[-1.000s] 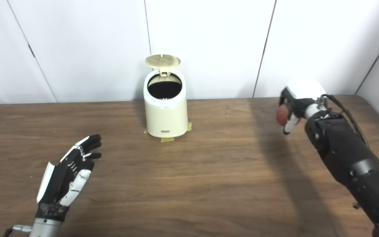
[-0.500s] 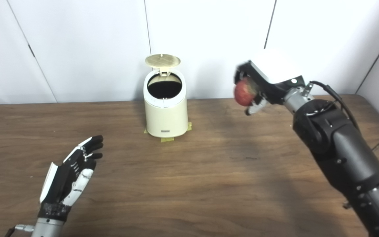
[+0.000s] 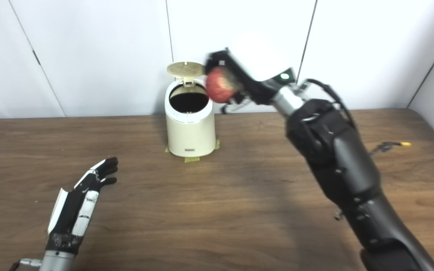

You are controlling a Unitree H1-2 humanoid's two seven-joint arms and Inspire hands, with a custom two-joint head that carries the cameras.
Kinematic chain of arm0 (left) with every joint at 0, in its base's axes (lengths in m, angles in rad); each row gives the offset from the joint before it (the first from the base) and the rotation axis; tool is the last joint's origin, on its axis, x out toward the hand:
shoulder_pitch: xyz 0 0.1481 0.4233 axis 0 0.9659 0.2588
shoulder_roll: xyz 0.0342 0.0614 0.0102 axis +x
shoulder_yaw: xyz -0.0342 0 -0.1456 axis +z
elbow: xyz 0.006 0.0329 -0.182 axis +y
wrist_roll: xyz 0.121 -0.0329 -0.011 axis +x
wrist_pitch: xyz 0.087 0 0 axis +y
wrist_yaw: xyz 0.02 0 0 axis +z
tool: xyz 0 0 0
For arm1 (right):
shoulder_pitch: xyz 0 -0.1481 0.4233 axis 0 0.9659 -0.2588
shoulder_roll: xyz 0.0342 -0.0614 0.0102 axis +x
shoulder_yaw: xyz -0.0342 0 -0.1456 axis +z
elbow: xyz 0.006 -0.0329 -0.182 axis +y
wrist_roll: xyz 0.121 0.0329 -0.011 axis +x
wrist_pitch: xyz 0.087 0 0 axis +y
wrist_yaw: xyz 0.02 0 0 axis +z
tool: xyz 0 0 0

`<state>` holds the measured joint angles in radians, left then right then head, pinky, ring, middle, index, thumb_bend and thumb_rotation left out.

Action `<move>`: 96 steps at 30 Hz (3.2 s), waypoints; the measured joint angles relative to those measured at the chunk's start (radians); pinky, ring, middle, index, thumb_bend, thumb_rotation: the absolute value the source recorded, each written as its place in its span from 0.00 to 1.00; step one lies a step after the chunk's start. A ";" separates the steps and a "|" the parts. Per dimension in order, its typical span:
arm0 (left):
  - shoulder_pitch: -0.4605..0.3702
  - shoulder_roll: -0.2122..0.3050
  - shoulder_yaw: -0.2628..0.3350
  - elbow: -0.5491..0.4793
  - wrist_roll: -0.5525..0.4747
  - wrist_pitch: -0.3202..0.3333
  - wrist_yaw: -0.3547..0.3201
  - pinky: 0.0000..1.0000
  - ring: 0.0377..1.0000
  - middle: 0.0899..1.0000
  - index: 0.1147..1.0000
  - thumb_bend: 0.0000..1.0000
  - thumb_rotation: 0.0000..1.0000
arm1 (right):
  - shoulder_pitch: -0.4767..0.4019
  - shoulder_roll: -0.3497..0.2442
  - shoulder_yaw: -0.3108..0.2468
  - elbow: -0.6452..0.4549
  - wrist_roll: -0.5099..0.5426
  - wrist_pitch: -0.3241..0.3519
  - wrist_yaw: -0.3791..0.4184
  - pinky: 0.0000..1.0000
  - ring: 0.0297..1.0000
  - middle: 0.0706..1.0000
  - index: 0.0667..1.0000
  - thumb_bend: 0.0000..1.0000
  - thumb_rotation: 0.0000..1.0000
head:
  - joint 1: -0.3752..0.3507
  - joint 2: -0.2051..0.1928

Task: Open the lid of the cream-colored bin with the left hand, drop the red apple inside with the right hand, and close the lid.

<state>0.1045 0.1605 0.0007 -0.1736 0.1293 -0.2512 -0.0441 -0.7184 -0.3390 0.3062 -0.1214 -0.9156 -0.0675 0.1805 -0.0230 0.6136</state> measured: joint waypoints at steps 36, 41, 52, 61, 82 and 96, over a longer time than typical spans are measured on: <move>0.000 -0.002 -0.030 -0.005 0.026 0.000 0.027 0.75 0.84 0.86 0.82 0.48 0.91 | -0.154 0.122 0.099 0.614 -0.063 -0.064 -0.380 0.32 0.41 0.54 0.42 0.51 0.00 | 0.011 0.000; 0.000 -0.002 -0.031 -0.005 0.027 0.000 0.028 0.74 0.84 0.86 0.82 0.47 0.90 | -0.159 0.123 0.109 0.629 -0.052 -0.064 -0.396 0.31 0.40 0.54 0.43 0.51 0.00 | 0.011 -0.003; 0.000 -0.002 -0.033 -0.006 0.027 0.002 0.028 0.75 0.85 0.86 0.82 0.50 0.91 | -0.160 0.125 0.116 0.642 -0.037 -0.075 -0.429 0.33 0.42 0.54 0.43 0.51 0.00 | 0.009 0.000; -0.001 -0.002 -0.035 -0.005 0.033 0.001 0.028 0.75 0.84 0.86 0.82 0.47 0.90 | -0.158 0.124 0.118 0.641 -0.011 -0.102 -0.427 0.46 0.53 0.56 0.44 0.52 0.10 | 0.008 -0.002; -0.002 -0.002 -0.037 -0.005 0.040 0.001 0.028 0.75 0.84 0.85 0.82 0.48 0.88 | -0.153 0.113 0.128 0.601 -0.032 -0.071 -0.376 0.43 0.55 0.71 0.63 1.00 0.12 | 0.003 0.000; -0.002 -0.002 -0.038 -0.005 0.042 0.001 0.028 0.75 0.84 0.85 0.82 0.46 0.88 | -0.137 0.115 0.102 0.638 -0.032 -0.197 -0.644 0.19 0.25 0.49 0.41 0.53 0.03 | 0.005 -0.005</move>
<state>0.1024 0.1590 -0.0371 -0.1791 0.1708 -0.2498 -0.0158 -0.8549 -0.2241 0.4082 0.5162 -0.9474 -0.2648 -0.4640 -0.0184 0.6090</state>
